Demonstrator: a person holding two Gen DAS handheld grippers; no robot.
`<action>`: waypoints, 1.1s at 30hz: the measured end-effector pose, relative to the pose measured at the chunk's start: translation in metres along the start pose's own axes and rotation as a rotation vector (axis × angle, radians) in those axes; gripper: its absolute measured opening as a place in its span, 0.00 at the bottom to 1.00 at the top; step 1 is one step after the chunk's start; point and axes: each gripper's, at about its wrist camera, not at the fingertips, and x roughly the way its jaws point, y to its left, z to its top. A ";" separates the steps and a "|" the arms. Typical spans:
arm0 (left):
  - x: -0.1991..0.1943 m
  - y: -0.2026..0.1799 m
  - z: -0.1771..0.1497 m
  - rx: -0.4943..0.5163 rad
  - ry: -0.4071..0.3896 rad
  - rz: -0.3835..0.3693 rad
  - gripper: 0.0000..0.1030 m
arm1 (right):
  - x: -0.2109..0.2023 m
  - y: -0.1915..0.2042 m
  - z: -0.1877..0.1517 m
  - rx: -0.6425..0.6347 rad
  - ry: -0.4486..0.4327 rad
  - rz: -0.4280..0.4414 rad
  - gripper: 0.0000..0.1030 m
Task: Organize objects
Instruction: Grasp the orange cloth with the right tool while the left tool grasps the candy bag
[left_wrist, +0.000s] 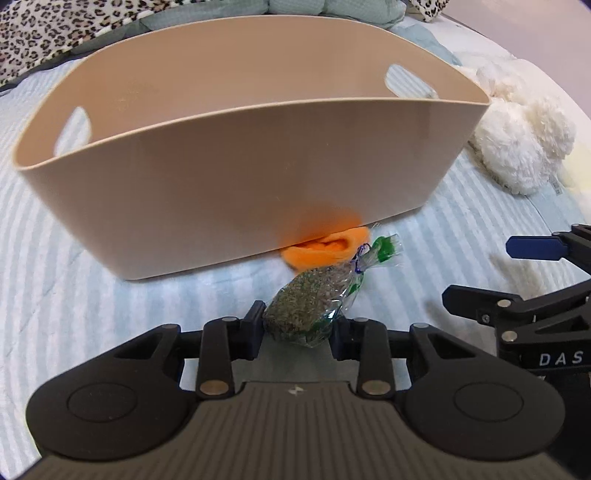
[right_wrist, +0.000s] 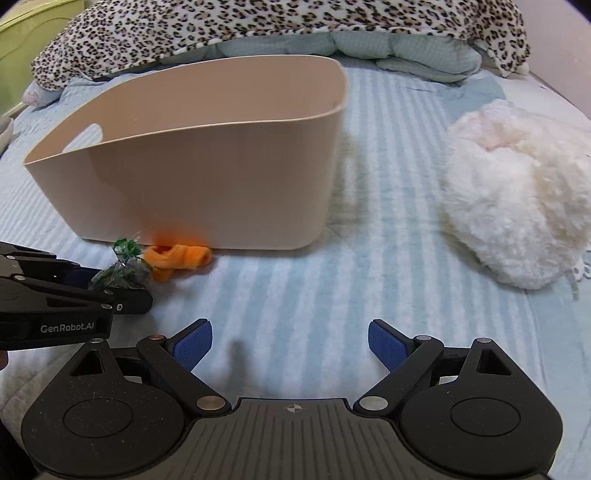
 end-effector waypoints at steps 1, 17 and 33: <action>-0.002 0.003 -0.001 0.000 -0.003 -0.001 0.35 | 0.001 0.003 0.001 -0.005 -0.001 0.007 0.90; -0.006 0.055 0.001 -0.092 0.014 0.087 0.35 | 0.046 0.055 0.034 0.041 -0.007 0.122 0.83; -0.021 0.034 0.006 -0.072 -0.028 0.065 0.35 | 0.038 0.060 0.026 0.026 -0.005 0.118 0.08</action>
